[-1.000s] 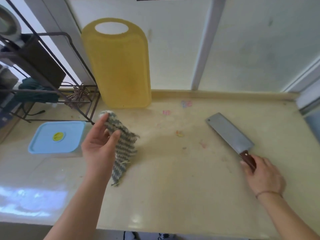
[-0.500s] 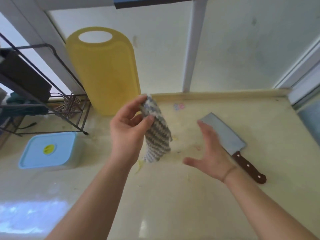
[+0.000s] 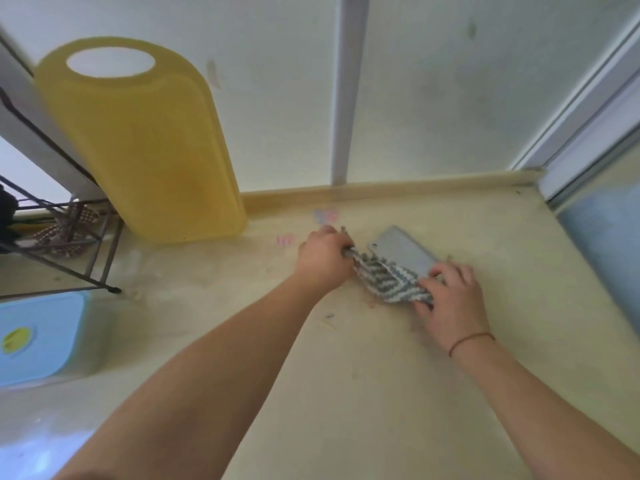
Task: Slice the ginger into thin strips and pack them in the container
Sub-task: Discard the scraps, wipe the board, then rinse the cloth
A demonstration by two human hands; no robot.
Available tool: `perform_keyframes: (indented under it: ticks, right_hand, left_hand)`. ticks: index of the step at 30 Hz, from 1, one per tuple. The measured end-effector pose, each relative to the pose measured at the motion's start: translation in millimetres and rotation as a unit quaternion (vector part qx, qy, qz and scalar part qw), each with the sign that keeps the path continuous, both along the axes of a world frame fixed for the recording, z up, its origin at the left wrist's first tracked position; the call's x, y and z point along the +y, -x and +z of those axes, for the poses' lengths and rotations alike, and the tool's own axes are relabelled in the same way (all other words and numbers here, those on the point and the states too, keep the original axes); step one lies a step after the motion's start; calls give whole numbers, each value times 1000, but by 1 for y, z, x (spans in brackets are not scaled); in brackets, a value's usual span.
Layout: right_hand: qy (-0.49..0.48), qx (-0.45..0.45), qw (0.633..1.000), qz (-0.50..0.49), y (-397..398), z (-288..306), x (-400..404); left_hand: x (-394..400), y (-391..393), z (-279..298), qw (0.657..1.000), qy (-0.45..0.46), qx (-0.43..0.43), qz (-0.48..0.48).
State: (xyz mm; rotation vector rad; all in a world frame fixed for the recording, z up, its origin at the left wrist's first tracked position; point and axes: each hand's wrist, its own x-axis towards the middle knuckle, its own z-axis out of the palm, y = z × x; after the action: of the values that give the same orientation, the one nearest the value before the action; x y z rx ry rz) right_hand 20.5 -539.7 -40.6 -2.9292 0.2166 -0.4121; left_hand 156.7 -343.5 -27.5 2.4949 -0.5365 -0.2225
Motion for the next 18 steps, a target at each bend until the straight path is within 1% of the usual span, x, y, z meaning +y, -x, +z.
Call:
perform_keyframes:
  ticks: [1,2,4,6,9,10,13,16,18]
  right_hand:
    - [12,26,999,15,5,-9,5]
    - [12,44,999,24,8,-15,11]
    - [8,71,997,27,10,-20,26]
    - [-7,79,997,8,10,-22,43]
    - [-71,94,993,-13,9,-19,74]
    - [-76,103,992,-9,10,-17,87]
    - [-46,112,992,31,19,-11,136]
    - [-43,127,988,76,33,-11,194]
    - [-46,157,979,119,46,-13,234]
  left_hand:
    - [0,2,-9,998,-53,-7,-18]
    - [1,3,-14,996,-84,-24,-32]
    - [8,4,-17,991,-106,-59,-51]
    - [21,1,-15,987,-131,-78,-59]
    - [53,-3,-13,983,-151,-82,-63]
    - [67,-2,-12,982,-156,-80,-63]
    - [115,11,-13,983,-157,-78,-58]
    - [175,33,-18,988,-116,-98,-28]
    - [216,53,-24,989,-93,-119,-5]
